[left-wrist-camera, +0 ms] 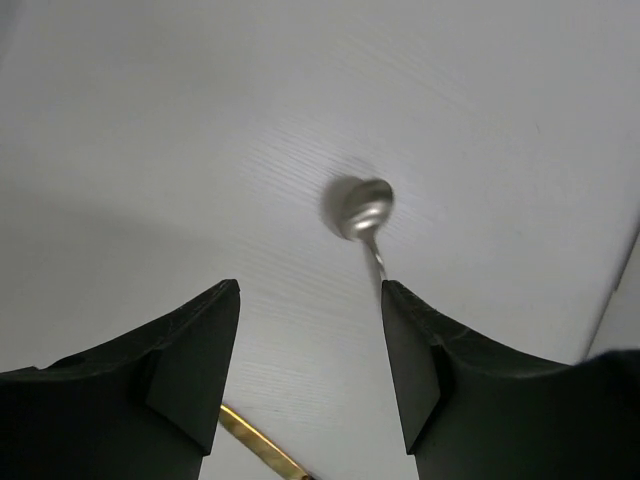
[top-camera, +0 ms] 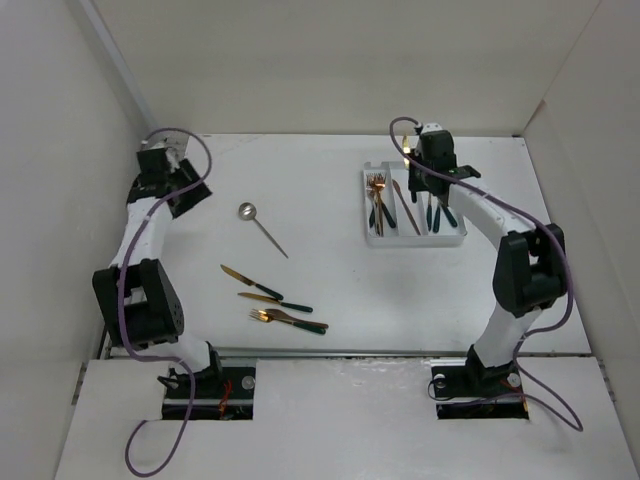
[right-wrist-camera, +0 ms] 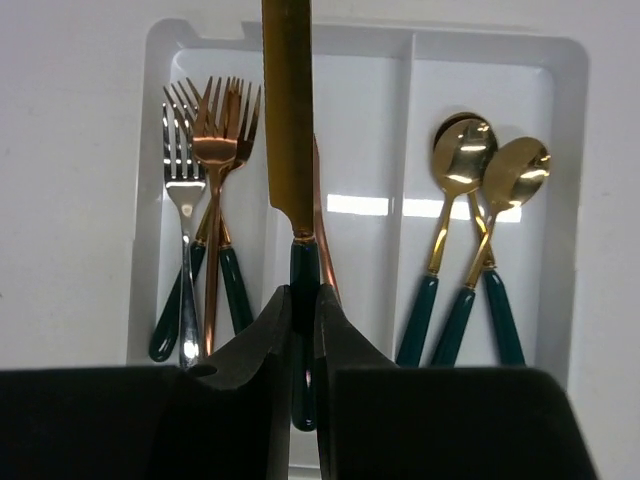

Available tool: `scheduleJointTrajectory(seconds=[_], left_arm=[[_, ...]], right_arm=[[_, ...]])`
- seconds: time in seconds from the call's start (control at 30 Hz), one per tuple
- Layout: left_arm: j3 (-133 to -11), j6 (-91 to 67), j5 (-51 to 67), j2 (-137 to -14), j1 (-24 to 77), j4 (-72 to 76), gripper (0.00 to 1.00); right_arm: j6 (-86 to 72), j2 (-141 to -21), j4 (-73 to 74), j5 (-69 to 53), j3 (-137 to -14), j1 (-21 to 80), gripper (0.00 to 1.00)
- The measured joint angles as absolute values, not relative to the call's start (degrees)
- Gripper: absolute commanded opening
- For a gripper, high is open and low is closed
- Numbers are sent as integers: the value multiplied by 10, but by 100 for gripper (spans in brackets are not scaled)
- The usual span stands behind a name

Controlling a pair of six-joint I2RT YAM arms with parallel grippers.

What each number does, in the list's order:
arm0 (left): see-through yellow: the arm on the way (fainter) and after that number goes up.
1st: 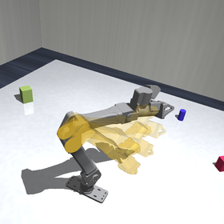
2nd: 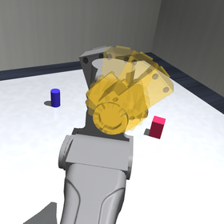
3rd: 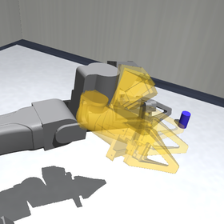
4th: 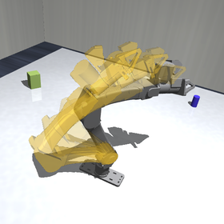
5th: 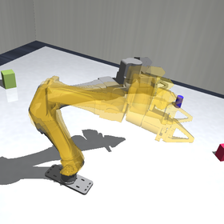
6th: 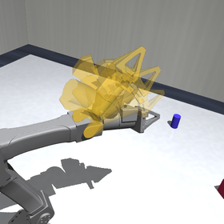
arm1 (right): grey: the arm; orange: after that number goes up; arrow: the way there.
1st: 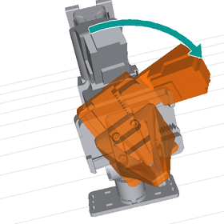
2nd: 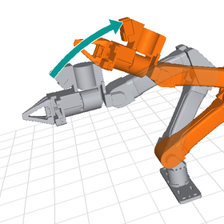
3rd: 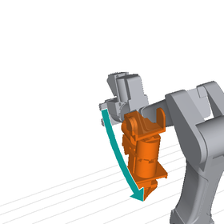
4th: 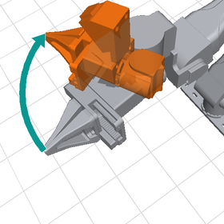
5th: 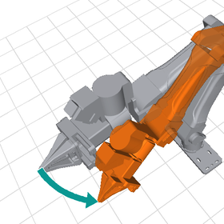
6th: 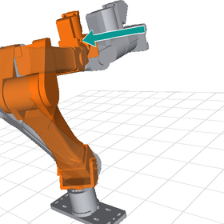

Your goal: Sort the eating utensils into containers

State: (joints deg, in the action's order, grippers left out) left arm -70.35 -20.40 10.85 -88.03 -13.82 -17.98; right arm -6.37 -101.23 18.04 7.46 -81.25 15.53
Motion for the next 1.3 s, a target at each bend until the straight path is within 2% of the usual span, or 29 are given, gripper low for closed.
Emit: scheduleJointTrajectory(seconds=[0.17,0.3,0.57,0.8,0.87,0.9,0.93,1.0,1.3], left_arm=[[-727,-204,121,-949,-15,-180,57],[-741,-215,119,-1001,40,-189,58],[-741,-245,116,-1096,97,-215,59],[-778,-257,105,-1117,124,-218,60],[-785,-261,103,-1127,128,-221,60],[-787,-262,102,-1127,130,-220,62],[-789,-263,100,-1131,130,-219,62],[-799,-267,100,-1137,131,-222,62],[-835,-292,57,-1160,135,-234,62]], right_arm=[[-67,-1073,175,44,-815,154,0],[-82,-1126,178,30,-816,157,0],[-106,-1133,179,32,-826,149,0],[-107,-1133,180,42,-825,146,0],[-107,-1133,185,43,-825,143,21],[-105,-1133,192,43,-826,142,44],[-106,-1133,202,43,-827,142,49],[-100,-1133,218,44,-828,139,56],[-90,-1112,240,47,-827,138,58]])
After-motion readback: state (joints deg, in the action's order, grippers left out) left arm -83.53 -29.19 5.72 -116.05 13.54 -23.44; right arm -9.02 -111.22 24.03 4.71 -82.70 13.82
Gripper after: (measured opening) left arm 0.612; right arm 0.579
